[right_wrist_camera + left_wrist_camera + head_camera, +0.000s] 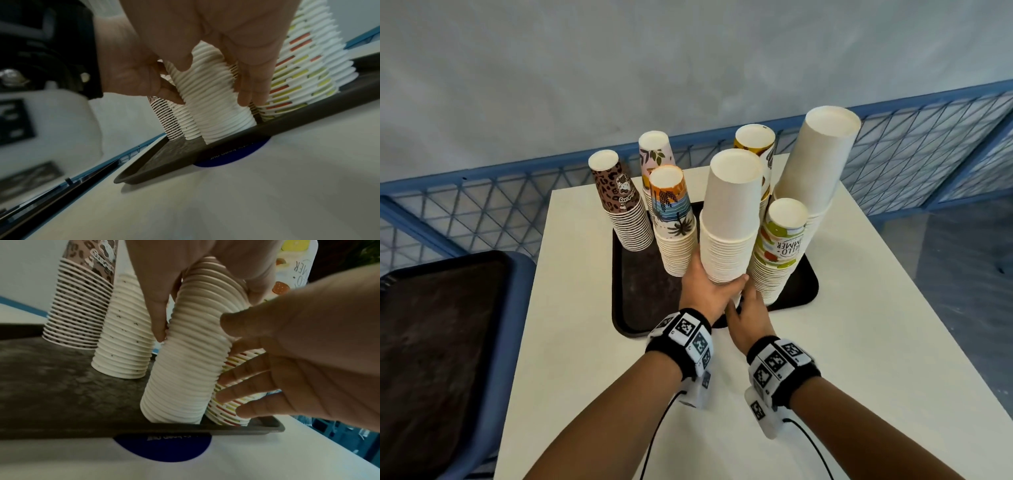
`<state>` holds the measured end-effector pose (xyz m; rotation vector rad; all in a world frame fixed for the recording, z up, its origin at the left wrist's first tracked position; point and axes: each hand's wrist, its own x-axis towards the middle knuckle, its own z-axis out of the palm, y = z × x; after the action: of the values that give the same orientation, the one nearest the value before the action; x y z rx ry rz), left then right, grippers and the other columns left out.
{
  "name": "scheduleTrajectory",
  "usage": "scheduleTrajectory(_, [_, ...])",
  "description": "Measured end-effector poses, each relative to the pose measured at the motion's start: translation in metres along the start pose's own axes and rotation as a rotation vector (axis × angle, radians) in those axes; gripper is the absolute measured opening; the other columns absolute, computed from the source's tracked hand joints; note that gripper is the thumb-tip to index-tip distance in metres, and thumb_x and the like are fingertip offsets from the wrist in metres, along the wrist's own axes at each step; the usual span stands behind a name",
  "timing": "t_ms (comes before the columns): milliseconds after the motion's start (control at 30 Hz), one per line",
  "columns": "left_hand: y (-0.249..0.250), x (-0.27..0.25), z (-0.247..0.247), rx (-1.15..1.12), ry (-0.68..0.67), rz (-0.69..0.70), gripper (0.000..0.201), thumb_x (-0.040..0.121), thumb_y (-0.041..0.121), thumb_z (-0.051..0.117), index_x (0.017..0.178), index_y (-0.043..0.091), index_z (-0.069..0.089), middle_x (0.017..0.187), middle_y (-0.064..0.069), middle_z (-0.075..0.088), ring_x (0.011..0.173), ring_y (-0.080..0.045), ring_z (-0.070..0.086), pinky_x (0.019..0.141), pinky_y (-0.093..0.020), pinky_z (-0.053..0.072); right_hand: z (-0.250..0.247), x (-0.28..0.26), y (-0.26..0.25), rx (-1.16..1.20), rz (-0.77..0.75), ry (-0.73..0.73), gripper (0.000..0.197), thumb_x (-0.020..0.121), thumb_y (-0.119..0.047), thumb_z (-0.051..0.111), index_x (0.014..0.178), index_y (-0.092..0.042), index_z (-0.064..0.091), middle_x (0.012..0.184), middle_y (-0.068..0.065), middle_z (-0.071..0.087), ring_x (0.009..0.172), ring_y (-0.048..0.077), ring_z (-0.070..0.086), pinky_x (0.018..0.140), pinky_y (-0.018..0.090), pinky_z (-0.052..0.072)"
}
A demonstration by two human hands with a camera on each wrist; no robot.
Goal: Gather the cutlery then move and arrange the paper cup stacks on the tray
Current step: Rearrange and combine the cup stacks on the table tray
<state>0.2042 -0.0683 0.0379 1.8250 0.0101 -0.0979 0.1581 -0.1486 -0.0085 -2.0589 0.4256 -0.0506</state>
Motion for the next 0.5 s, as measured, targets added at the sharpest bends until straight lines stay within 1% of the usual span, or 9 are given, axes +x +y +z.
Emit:
scheduleTrajectory(67, [-0.003, -0.001, -0.01, 0.033, 0.043, -0.022, 0.079, 0.058, 0.019, 0.085, 0.126, 0.019, 0.045, 0.114, 0.006, 0.06, 0.103, -0.009, 0.055, 0.088, -0.022, 0.045, 0.004, 0.003, -0.005, -0.025, -0.012, -0.041, 0.061, 0.091, -0.031, 0.046, 0.142, -0.006, 0.024, 0.143, 0.017, 0.038, 0.133, 0.031, 0.036, 0.111, 0.038, 0.031])
scheduleTrajectory(133, [-0.008, -0.001, -0.024, 0.06, 0.087, -0.043, 0.08, 0.058, 0.019, 0.085, 0.126, 0.019, 0.045, 0.112, 0.005, 0.059, 0.101, -0.01, 0.055, 0.085, -0.021, 0.043, 0.01, 0.004, -0.014, -0.043, -0.001, -0.128, 0.059, 0.093, -0.03, 0.045, 0.143, -0.008, 0.023, 0.137, 0.019, 0.042, 0.125, 0.032, 0.043, 0.104, 0.032, 0.034])
scheduleTrajectory(200, [-0.014, -0.002, -0.041, 0.069, 0.12, -0.057, 0.081, 0.057, 0.02, 0.086, 0.127, 0.021, 0.044, 0.115, 0.005, 0.059, 0.104, -0.014, 0.056, 0.085, -0.022, 0.043, 0.018, 0.004, -0.023, -0.044, -0.005, -0.212, 0.059, 0.093, -0.028, 0.047, 0.143, -0.009, 0.022, 0.134, 0.019, 0.042, 0.121, 0.031, 0.045, 0.098, 0.029, 0.036])
scheduleTrajectory(267, [-0.019, -0.002, -0.057, 0.082, 0.153, -0.063, 0.081, 0.056, 0.021, 0.086, 0.126, 0.021, 0.044, 0.119, 0.001, 0.06, 0.107, -0.016, 0.057, 0.084, -0.025, 0.044, 0.028, 0.006, -0.033, -0.031, -0.016, -0.274, 0.06, 0.092, -0.027, 0.05, 0.143, -0.008, 0.023, 0.135, 0.019, 0.041, 0.122, 0.03, 0.045, 0.098, 0.03, 0.037])
scheduleTrajectory(367, [-0.022, 0.0, -0.077, 0.104, 0.203, -0.064, 0.083, 0.052, 0.026, 0.085, 0.125, 0.017, 0.045, 0.121, -0.003, 0.06, 0.104, -0.015, 0.056, 0.084, -0.024, 0.043, 0.046, 0.009, -0.045, -0.004, -0.023, -0.333, 0.058, 0.092, -0.024, 0.05, 0.142, -0.007, 0.025, 0.137, 0.02, 0.04, 0.123, 0.032, 0.046, 0.101, 0.033, 0.038])
scheduleTrajectory(400, [-0.023, 0.003, -0.084, 0.112, 0.217, -0.065, 0.083, 0.052, 0.025, 0.085, 0.124, 0.016, 0.046, 0.121, -0.003, 0.06, 0.104, -0.016, 0.056, 0.085, -0.024, 0.042, 0.052, 0.01, -0.049, 0.002, -0.025, -0.338, 0.057, 0.092, -0.024, 0.05, 0.141, -0.007, 0.026, 0.138, 0.02, 0.041, 0.124, 0.032, 0.045, 0.103, 0.034, 0.038])
scheduleTrajectory(433, [-0.024, 0.006, -0.09, 0.121, 0.232, -0.069, 0.08, 0.055, 0.021, 0.086, 0.124, 0.015, 0.046, 0.12, -0.004, 0.06, 0.105, -0.017, 0.056, 0.085, -0.023, 0.041, 0.057, 0.012, -0.052, 0.005, -0.025, -0.34, 0.056, 0.092, -0.023, 0.05, 0.141, -0.007, 0.027, 0.138, 0.02, 0.041, 0.125, 0.032, 0.045, 0.104, 0.034, 0.037])
scheduleTrajectory(500, [-0.025, 0.013, -0.102, 0.135, 0.261, -0.068, 0.071, 0.062, 0.012, 0.083, 0.122, 0.013, 0.047, 0.12, -0.006, 0.06, 0.102, -0.015, 0.054, 0.084, -0.021, 0.039, 0.066, 0.014, -0.058, 0.0, -0.027, -0.347, 0.054, 0.092, -0.022, 0.05, 0.14, -0.007, 0.031, 0.138, 0.019, 0.043, 0.125, 0.03, 0.045, 0.103, 0.032, 0.036])
